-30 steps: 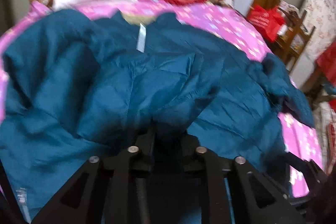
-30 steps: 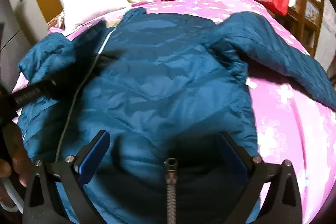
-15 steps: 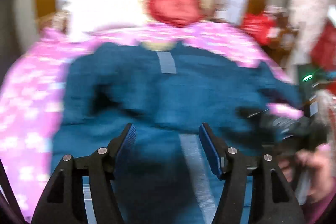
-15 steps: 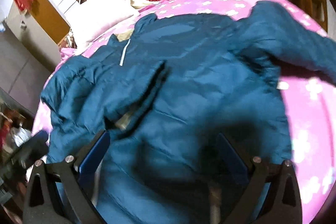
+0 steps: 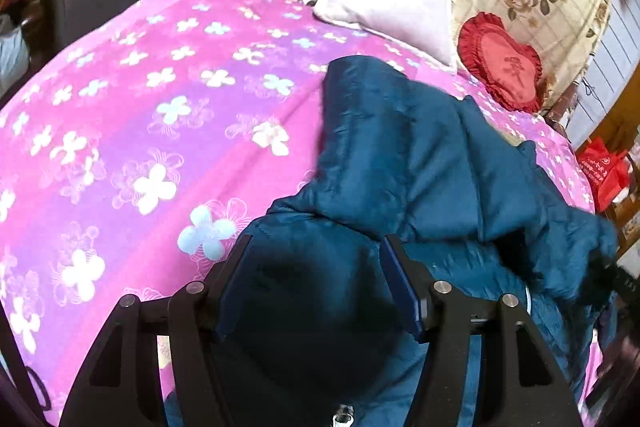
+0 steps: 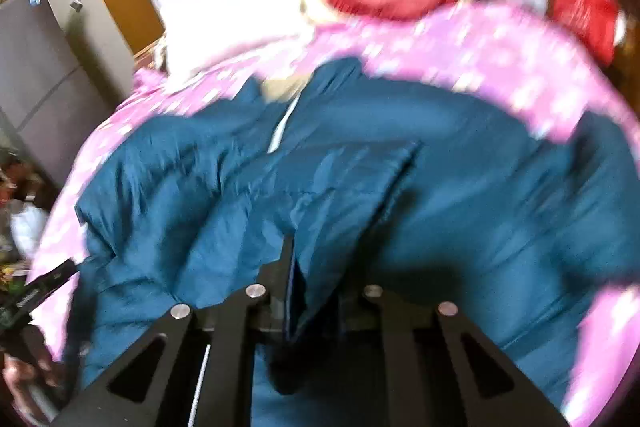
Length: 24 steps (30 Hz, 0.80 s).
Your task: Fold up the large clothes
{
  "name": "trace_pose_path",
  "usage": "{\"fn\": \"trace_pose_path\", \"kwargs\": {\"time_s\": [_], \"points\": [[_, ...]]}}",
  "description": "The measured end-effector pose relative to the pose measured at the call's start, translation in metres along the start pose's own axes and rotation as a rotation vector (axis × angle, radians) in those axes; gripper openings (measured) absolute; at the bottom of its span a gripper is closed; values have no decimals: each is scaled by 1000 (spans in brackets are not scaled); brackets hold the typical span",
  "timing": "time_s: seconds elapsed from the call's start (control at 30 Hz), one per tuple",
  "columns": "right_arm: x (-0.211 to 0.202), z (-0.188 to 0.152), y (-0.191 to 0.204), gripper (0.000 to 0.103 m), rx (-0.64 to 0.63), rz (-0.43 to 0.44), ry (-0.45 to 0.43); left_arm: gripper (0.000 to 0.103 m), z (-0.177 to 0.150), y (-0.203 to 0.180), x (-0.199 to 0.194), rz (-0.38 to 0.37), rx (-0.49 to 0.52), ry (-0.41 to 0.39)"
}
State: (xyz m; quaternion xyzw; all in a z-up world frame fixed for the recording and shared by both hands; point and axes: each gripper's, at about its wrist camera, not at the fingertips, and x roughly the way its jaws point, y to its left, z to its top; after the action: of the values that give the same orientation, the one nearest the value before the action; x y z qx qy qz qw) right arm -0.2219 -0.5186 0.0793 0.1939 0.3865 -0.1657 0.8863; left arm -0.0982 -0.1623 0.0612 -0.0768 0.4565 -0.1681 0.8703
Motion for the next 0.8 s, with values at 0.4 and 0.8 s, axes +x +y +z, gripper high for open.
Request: {"fn": "trace_pose_path", "kwargs": {"time_s": [0.4,0.8], "points": [[48,18,-88,21,79,-259,57,41,0,-20,6,54,108,-42],[-37,47,-69,64,84,-153,-103,41,50,-50,13,48,163,-109]]}}
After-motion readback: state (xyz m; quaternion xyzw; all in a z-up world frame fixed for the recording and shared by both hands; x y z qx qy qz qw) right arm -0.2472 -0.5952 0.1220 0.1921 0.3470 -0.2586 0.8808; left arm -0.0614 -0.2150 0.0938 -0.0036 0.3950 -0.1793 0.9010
